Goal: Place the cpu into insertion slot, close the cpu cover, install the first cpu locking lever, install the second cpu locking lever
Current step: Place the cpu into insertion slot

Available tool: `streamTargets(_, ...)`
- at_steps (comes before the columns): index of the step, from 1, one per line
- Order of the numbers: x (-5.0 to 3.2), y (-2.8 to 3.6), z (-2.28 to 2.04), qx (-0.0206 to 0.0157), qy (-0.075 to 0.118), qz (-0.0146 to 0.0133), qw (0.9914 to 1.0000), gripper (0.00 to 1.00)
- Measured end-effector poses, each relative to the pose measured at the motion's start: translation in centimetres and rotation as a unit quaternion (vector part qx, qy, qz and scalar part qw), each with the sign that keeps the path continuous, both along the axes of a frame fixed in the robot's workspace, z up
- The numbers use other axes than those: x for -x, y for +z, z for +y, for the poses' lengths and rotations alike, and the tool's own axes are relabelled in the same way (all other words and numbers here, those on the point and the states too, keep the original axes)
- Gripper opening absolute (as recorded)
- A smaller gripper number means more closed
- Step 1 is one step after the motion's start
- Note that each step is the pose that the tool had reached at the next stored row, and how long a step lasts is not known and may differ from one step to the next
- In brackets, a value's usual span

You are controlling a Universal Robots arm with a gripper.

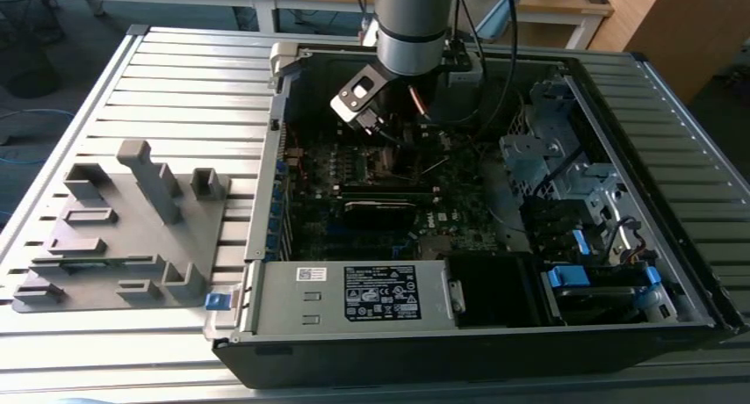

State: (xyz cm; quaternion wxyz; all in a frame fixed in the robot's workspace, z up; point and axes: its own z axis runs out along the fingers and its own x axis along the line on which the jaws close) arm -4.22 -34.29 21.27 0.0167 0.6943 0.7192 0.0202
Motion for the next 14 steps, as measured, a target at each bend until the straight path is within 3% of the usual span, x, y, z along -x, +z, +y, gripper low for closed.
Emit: streamTargets(14, 0.24, -0.70, 0.28, 0.0000, -0.001, 0.0000, 1.00000, 0.54)
